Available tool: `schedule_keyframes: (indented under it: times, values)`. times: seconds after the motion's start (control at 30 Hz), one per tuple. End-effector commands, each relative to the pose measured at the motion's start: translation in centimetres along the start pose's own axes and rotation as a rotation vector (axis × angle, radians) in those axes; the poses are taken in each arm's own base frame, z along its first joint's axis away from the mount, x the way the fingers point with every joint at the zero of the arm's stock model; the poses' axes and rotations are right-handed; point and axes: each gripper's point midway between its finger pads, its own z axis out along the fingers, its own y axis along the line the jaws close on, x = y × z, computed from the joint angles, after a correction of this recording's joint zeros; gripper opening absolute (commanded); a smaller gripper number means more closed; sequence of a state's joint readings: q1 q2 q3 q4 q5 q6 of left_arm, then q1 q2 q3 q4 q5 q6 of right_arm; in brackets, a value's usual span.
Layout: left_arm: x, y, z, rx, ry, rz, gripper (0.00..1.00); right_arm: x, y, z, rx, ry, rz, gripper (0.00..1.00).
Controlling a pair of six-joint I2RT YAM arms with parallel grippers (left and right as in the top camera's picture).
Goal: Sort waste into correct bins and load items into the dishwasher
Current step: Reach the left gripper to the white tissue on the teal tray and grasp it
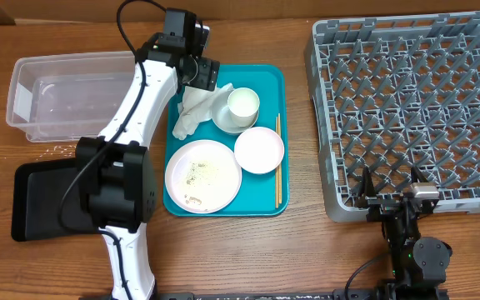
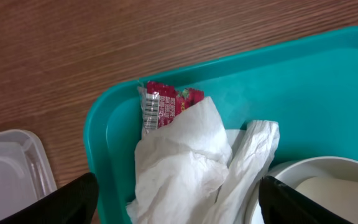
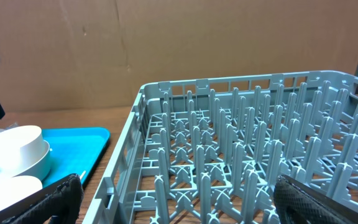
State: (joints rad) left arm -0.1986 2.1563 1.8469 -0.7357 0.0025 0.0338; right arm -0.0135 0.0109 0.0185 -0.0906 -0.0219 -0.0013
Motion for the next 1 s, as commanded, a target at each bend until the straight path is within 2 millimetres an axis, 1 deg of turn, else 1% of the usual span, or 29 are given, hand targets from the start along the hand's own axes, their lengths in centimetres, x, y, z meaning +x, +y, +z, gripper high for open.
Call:
schedule_keyframes:
  times: [0.0,0.13,0.33,0.4,0.53,0.57,0.6,0.63,0.67,0.8,0.83,0.9,0.93,0.97]
  values:
    - [0.7,0.3,1.6,-0.011,0.033,-0.026,0.83,0.1,-0.2,0.0,0.011,-0.005,-0.006,1.0]
    - [1.7,0.5,2.3,-0.019,0.071,-0.026,0.84,0.1,-0.2,0.0,0.011,-0.005,-0.006,1.0]
    - [2.1,0.9,3.2,-0.04,0.084,-0.026,0.82,0.1,-0.2,0.0,0.011,-0.005,-0.006,1.0]
    - [2.5,1.2,3.8,-0.042,0.093,-0.03,0.79,0.1,-0.2,0.0,0.011,-0.005,-0.006,1.0]
    - [3.4,1.4,5.1,-0.043,0.124,-0.033,0.78,0.1,-0.2,0.0,0.011,-0.005,-0.006,1.0]
    - [3.6,1.4,5.3,-0.043,0.129,-0.034,0.76,0.1,-0.2,0.0,0.011,-0.005,-0.006,1.0]
    - [3.7,1.4,5.4,-0.043,0.132,-0.035,0.72,0.1,-0.2,0.0,0.011,-0.005,-0.006,1.0]
    - [3.7,1.4,5.4,-0.043,0.132,-0.035,0.66,0.1,-0.2,0.0,0.011,-0.005,-0.006,1.0]
    - [3.7,1.4,5.4,-0.044,0.131,-0.034,0.63,0.1,-0.2,0.0,0.011,-0.005,-0.006,1.0]
    - [3.0,1.4,5.0,-0.043,0.114,-0.035,0.6,0.1,-0.2,0.0,0.011,-0.005,-0.006,1.0]
    - [2.8,1.4,4.9,-0.044,0.11,-0.035,0.55,0.1,-0.2,0.0,0.011,-0.005,-0.006,1.0]
    - [2.3,1.5,4.4,-0.044,0.106,-0.035,0.49,0.1,-0.2,0.0,0.011,-0.005,-0.006,1.0]
    - [2.1,1.5,4.1,-0.044,0.105,-0.035,0.43,0.1,-0.2,0.0,0.011,-0.005,-0.006,1.0]
    - [1.9,1.5,3.9,-0.044,0.104,-0.035,0.4,0.1,-0.2,0.0,0.011,-0.005,-0.006,1.0]
